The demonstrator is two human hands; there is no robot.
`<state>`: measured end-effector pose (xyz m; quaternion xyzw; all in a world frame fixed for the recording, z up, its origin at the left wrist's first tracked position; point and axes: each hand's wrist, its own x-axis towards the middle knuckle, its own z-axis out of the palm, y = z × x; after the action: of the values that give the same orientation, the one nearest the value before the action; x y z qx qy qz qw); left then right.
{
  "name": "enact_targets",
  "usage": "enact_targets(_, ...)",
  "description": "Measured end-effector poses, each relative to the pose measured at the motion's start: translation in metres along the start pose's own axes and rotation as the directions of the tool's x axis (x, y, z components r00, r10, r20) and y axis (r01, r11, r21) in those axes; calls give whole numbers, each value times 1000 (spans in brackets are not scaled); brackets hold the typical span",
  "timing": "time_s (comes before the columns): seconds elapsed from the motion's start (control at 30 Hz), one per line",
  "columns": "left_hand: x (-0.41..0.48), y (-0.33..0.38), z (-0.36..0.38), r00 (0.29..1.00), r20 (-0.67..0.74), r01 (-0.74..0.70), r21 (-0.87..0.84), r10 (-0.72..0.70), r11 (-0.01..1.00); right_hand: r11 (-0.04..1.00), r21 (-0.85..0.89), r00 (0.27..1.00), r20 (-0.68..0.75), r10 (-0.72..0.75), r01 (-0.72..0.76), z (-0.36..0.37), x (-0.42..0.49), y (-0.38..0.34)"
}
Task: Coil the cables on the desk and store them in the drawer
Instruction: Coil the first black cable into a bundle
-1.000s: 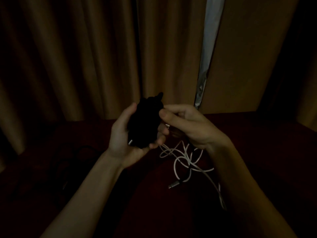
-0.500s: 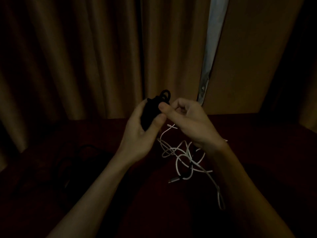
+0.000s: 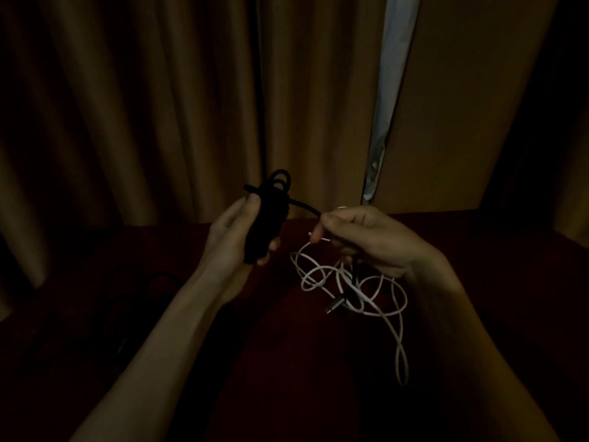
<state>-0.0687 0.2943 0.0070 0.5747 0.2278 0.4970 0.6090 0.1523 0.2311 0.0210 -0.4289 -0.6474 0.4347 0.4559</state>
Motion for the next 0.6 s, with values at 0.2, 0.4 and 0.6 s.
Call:
enact_targets(0.2,2,5,-9,999,-43,23,-192,-31,981,992,19,956,268,117,-127,-22,-13,12)
enact_targets(0.4,3,-3,-11,991,-136,4,16,-2,1000,997,82,988,-156,2,11,-9,-6,5)
enact_targets(0.6,3,-6,-19,947,-317,-15,114,50,993,835,-518,981,-155,119,-183,-32,-16,-9)
